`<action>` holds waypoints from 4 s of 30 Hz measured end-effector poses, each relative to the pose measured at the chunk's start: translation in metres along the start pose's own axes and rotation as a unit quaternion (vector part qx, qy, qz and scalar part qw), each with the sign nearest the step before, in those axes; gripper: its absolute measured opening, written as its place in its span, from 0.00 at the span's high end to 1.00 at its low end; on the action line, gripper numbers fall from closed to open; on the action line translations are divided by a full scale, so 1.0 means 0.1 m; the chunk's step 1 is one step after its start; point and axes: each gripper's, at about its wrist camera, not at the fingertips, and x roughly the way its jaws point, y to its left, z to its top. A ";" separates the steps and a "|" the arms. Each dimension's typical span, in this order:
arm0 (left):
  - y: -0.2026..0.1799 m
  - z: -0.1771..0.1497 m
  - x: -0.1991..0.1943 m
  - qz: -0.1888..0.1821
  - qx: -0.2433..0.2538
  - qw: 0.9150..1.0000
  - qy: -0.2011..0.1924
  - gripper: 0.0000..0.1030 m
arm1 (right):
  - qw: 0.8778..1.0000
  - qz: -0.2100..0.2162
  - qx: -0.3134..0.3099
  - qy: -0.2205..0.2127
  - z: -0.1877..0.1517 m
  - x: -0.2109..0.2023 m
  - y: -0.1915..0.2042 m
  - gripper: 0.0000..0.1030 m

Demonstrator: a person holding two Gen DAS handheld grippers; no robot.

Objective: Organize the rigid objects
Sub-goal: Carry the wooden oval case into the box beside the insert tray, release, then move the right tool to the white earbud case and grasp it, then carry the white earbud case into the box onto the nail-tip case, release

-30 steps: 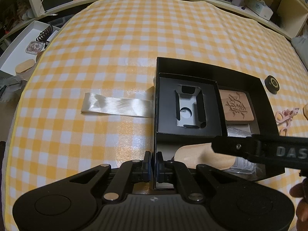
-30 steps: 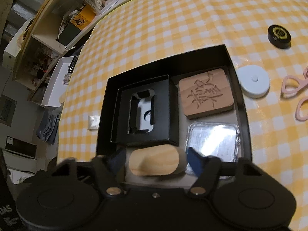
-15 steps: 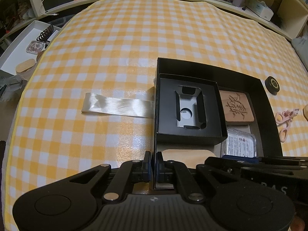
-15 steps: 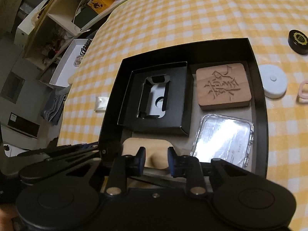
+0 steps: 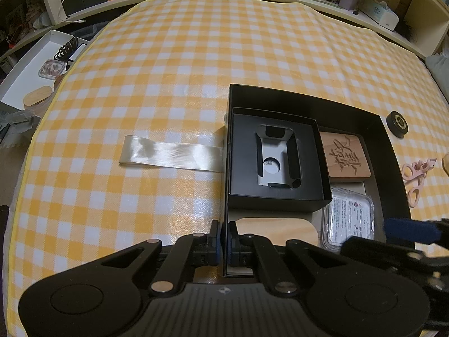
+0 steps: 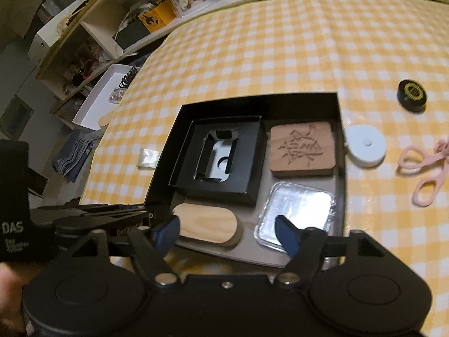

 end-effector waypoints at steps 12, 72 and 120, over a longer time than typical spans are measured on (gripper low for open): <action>0.00 0.00 -0.01 0.003 0.002 1.000 -0.001 0.96 | 0.999 -0.012 -0.043 -0.028 -0.04 -0.32 0.01 0.00; -0.02 0.00 -0.15 0.020 0.033 0.999 -0.012 0.97 | 0.930 -0.254 0.217 -0.152 0.50 -0.91 -3.15 0.03; -0.08 -0.01 -0.10 0.027 0.045 0.999 -0.011 0.97 | 0.990 -0.057 -0.041 -0.121 0.47 -0.82 -1.18 0.26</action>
